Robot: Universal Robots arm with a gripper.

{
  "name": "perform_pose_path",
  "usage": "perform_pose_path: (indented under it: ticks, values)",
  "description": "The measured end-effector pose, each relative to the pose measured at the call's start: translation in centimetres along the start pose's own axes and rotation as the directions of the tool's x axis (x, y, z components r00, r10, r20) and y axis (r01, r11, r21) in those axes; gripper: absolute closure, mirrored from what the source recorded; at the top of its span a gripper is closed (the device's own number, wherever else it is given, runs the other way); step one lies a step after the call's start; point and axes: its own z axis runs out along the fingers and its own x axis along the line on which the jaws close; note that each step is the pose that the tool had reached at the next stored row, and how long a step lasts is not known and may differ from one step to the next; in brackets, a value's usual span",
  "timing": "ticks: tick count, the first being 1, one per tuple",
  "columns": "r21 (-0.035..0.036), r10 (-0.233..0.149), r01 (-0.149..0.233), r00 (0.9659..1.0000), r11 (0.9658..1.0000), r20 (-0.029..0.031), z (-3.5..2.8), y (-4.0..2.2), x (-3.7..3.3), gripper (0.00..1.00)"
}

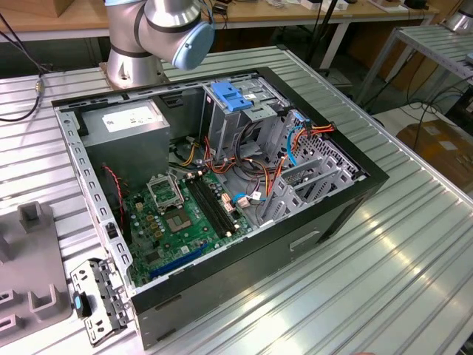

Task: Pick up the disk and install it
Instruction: 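Pick up the disk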

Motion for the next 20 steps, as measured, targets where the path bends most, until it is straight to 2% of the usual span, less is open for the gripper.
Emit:
perform_pose_path:
  ticks: [7,10,14,20]
  values:
    - [0.0,-0.001,0.001,1.0,1.0,0.0,0.01,0.0,0.01,0.62]
    - [-0.0009,-0.039,0.039,0.9992,0.9992,0.0005,0.01,0.0,0.01,0.62]
    - [-0.0022,-0.099,0.099,0.995,0.995,0.0012,0.01,0.02,0.02,0.62]
    - [-0.0024,-0.105,0.105,0.9945,0.9945,0.0012,0.01,0.01,0.09,0.62]
